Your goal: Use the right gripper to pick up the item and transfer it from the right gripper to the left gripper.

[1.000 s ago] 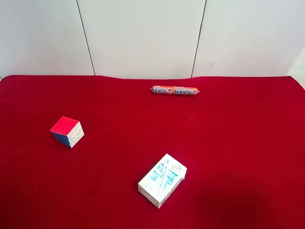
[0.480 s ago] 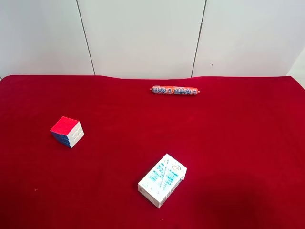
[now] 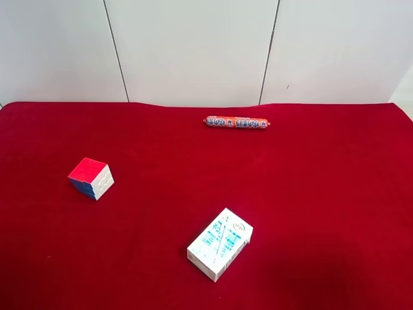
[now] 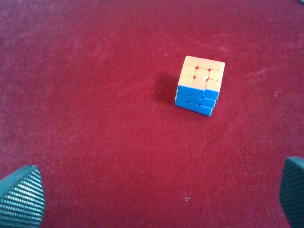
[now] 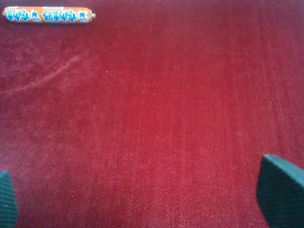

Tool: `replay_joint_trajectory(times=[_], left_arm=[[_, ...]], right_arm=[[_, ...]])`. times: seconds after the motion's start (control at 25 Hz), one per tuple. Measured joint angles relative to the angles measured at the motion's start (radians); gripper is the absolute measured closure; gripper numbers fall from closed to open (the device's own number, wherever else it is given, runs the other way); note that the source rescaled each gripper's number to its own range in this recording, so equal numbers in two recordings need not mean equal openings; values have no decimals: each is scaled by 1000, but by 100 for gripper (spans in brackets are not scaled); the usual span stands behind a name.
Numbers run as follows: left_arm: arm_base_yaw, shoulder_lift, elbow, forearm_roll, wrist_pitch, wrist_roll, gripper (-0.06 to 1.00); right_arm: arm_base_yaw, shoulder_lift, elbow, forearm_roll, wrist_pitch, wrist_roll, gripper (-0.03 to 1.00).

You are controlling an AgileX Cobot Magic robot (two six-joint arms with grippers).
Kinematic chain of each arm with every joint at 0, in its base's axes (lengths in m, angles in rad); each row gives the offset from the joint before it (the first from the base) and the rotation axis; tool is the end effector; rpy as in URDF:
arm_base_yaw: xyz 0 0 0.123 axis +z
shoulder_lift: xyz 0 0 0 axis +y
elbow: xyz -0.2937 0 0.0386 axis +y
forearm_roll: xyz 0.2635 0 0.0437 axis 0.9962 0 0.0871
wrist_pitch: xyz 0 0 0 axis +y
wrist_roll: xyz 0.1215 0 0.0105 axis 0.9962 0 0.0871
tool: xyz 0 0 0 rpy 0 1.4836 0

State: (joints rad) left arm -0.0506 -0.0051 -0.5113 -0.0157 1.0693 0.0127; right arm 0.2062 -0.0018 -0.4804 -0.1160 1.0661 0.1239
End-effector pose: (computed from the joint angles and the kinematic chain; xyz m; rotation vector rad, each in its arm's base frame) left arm 0.0225 -0.0028 0.2733 0.0654 2.0356 -0.0426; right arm 0.0282 -0.0067 0.2644 -0.0803 2.0609 0.0644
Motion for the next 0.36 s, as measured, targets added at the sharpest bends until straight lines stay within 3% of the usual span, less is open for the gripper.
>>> replay_joint_trajectory(times=[0.36], left_arm=[[0,0,0,0,0,0,-5]], right_arm=[[0,0,0,0,0,0,-3]])
